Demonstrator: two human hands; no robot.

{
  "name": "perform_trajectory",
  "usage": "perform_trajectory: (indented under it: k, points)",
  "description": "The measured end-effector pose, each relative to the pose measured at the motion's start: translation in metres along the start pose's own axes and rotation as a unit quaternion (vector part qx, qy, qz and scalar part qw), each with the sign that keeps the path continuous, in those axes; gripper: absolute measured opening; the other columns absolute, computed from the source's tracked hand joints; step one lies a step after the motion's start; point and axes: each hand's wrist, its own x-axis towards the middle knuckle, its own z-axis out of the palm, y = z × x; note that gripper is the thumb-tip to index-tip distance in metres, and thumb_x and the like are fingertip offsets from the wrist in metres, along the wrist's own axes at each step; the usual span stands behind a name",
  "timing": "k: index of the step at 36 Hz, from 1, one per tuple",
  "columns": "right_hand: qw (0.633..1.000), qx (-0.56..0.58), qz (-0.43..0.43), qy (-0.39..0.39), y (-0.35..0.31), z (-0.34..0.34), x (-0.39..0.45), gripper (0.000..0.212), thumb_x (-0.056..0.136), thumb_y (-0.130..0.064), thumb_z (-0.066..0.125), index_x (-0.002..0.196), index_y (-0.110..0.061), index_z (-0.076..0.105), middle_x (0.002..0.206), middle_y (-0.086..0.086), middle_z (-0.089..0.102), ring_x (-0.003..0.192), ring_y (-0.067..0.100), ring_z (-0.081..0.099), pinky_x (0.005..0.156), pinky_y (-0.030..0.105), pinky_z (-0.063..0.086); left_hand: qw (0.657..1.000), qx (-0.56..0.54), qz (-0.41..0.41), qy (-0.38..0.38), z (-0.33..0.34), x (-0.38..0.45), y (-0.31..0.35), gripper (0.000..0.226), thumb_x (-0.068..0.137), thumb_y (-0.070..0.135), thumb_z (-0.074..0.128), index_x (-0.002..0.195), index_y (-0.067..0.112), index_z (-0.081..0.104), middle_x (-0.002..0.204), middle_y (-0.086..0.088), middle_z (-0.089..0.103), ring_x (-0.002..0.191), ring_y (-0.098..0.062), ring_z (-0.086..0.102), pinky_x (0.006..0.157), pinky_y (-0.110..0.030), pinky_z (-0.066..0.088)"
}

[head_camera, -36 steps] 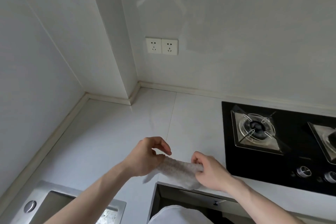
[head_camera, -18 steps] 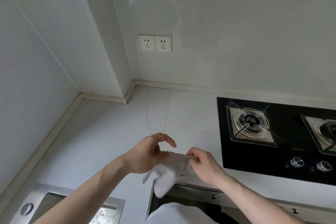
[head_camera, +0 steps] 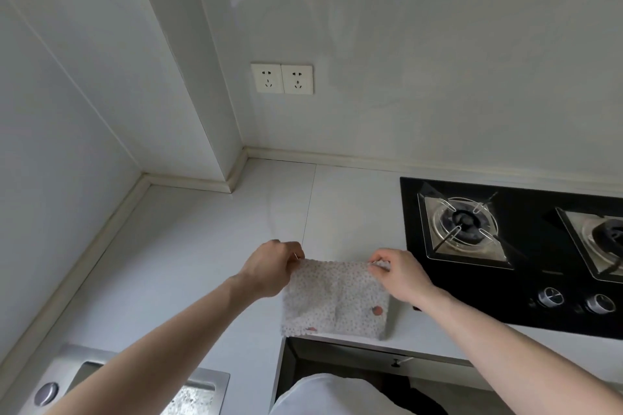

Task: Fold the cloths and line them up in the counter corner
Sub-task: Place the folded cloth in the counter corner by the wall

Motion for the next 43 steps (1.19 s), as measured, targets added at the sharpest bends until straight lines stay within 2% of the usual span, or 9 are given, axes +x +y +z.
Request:
perform_trajectory:
  k: [6, 10, 14, 17, 21, 28, 34, 39, 43]
  points:
    - [0.998, -0.024, 0.046, 0.042, 0.007, 0.006, 0.027, 0.004, 0.092, -0.026, 0.070, 0.090, -0.023, 0.073, 0.091, -0.009, 0.072, 0.087, 0.012, 0.067, 0.065, 0.022, 0.044, 0.998, -0.002, -0.048, 0.047, 0.023, 0.035, -0.004, 0.016, 0.099, 0.023, 0.053, 0.102, 0.027, 0.068, 0.098, 0.003, 0.074, 0.089, -0.024, 0.066, 0.075, -0.036, 0.055]
    - [0.996, 0.003, 0.065, 0.057, 0.009, 0.008, 0.031, 0.008, 0.094, -0.019, 0.069, 0.089, -0.025, 0.072, 0.093, -0.010, 0.067, 0.059, -0.010, 0.061, 0.048, 0.006, 0.039, 0.994, -0.015, -0.075, 0.080, 0.034, 0.045, -0.006, 0.016, 0.100, 0.021, 0.054, 0.104, 0.025, 0.070, 0.101, 0.005, 0.074, 0.089, -0.021, 0.066, 0.074, -0.032, 0.053]
    - [0.996, -0.007, 0.037, 0.083, 0.015, 0.015, 0.033, 0.011, 0.093, -0.014, 0.068, 0.090, -0.022, 0.075, 0.093, -0.008, 0.063, 0.077, 0.001, 0.059, 0.052, 0.005, 0.043, 0.991, -0.036, -0.097, 0.088, 0.042, 0.046, -0.010, 0.011, 0.099, 0.021, 0.060, 0.101, 0.024, 0.070, 0.100, 0.005, 0.075, 0.091, -0.021, 0.068, 0.076, -0.032, 0.054]
    - [0.997, -0.031, 0.014, 0.074, 0.023, 0.024, 0.032, 0.013, 0.091, -0.014, 0.070, 0.089, -0.025, 0.076, 0.087, -0.015, 0.058, 0.092, 0.009, 0.055, 0.071, 0.021, 0.054, 0.992, -0.031, -0.102, 0.060, 0.050, 0.042, -0.014, 0.013, 0.098, 0.020, 0.061, 0.105, 0.025, 0.071, 0.107, 0.005, 0.075, 0.096, -0.021, 0.068, 0.083, -0.033, 0.056]
    - [0.995, -0.090, -0.008, 0.030, 0.031, 0.038, 0.022, 0.014, 0.094, -0.019, 0.067, 0.097, -0.027, 0.077, 0.089, -0.017, 0.054, 0.090, 0.006, 0.049, 0.076, 0.017, 0.034, 0.995, 0.000, -0.100, 0.018, 0.065, 0.032, -0.016, 0.017, 0.101, 0.021, 0.059, 0.113, 0.026, 0.070, 0.117, 0.002, 0.072, 0.100, -0.021, 0.066, 0.088, -0.030, 0.054]
    - [0.995, -0.095, -0.018, -0.030, 0.045, 0.066, 0.003, 0.018, 0.098, -0.024, 0.062, 0.109, -0.030, 0.075, 0.109, -0.017, 0.058, 0.108, -0.001, 0.046, 0.102, 0.020, 0.038, 0.993, 0.010, -0.093, -0.067, 0.088, 0.013, -0.023, 0.022, 0.103, 0.025, 0.057, 0.121, 0.030, 0.068, 0.128, 0.004, 0.069, 0.112, -0.018, 0.065, 0.098, -0.031, 0.054]
    - [0.990, -0.113, 0.012, -0.089, 0.050, 0.078, -0.006, 0.022, 0.096, -0.017, 0.060, 0.104, -0.030, 0.076, 0.111, -0.012, 0.063, 0.106, 0.007, 0.058, 0.095, 0.020, 0.047, 0.986, 0.050, -0.088, -0.135, 0.098, 0.006, -0.026, 0.032, 0.101, 0.012, 0.052, 0.120, 0.030, 0.069, 0.117, 0.003, 0.073, 0.101, -0.018, 0.068, 0.089, -0.029, 0.056]
    - [0.993, -0.043, 0.101, -0.052, 0.051, 0.079, -0.009, 0.017, 0.088, -0.018, 0.062, 0.089, -0.031, 0.072, 0.104, -0.012, 0.067, 0.093, 0.005, 0.062, 0.085, 0.021, 0.052, 0.984, 0.074, -0.070, -0.146, 0.097, 0.008, -0.024, 0.032, 0.099, 0.013, 0.051, 0.120, 0.030, 0.068, 0.124, 0.008, 0.068, 0.109, -0.017, 0.065, 0.094, -0.029, 0.052]
    - [0.983, 0.024, 0.185, -0.002, 0.056, 0.080, 0.000, 0.039, 0.091, -0.022, 0.065, 0.129, -0.022, 0.056, 0.128, -0.001, 0.056, 0.114, 0.018, 0.058, 0.090, 0.027, 0.048, 0.987, 0.069, -0.025, -0.144, 0.095, 0.014, -0.017, 0.037, 0.097, 0.016, 0.055, 0.131, 0.028, 0.060, 0.143, 0.009, 0.052, 0.126, -0.016, 0.052, 0.104, -0.032, 0.047]
